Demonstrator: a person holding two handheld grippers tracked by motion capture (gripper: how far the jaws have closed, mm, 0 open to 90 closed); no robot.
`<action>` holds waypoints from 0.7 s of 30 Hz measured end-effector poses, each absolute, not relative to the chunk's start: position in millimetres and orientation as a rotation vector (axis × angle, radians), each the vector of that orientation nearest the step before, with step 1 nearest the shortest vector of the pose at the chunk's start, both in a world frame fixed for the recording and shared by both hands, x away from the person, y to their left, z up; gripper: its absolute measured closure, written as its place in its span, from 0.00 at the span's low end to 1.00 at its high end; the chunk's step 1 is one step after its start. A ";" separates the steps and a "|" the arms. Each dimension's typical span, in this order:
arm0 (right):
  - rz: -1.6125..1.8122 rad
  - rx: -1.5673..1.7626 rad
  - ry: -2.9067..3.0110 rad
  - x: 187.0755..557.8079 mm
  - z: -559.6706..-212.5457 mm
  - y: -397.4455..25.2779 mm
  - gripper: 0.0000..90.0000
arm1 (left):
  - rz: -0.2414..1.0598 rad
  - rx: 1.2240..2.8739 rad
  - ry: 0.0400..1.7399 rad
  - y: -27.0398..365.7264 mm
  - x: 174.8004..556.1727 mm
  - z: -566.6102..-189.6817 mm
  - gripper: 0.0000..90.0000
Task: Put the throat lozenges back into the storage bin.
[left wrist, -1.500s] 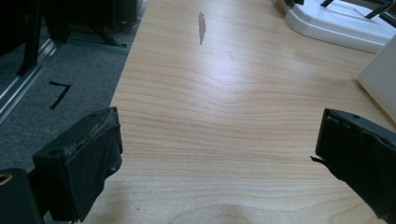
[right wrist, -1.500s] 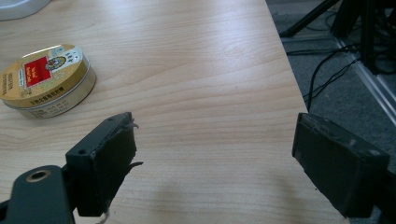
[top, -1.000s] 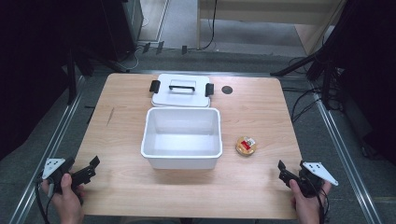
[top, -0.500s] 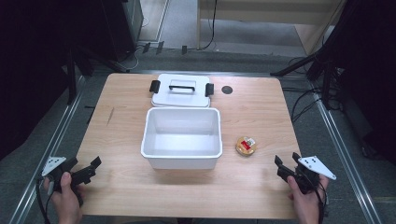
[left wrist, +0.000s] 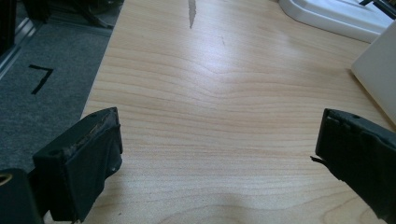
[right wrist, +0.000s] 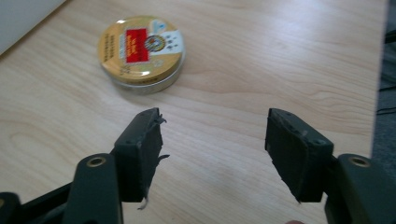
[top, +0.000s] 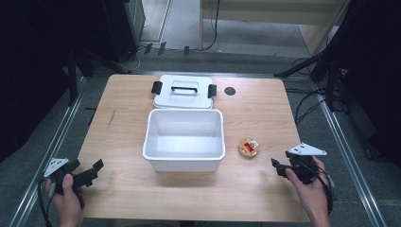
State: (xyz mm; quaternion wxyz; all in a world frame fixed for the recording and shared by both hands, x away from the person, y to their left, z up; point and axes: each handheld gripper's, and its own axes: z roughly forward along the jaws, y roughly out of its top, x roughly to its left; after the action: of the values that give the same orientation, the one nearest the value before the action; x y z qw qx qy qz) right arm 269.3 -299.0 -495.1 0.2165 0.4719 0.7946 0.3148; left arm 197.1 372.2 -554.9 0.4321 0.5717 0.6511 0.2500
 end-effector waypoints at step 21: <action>0.519 1.181 2.639 322.1 -493.9 -229.1 0.13 | 0.605 1.430 1.618 372.3 197.5 -555.1 0.01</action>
State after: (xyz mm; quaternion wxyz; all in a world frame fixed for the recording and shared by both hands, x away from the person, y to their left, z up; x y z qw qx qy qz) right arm 322.1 -229.1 -493.9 0.1021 0.4000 0.8937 0.1757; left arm 197.5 372.3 -555.1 0.4346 0.5742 0.6498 0.2430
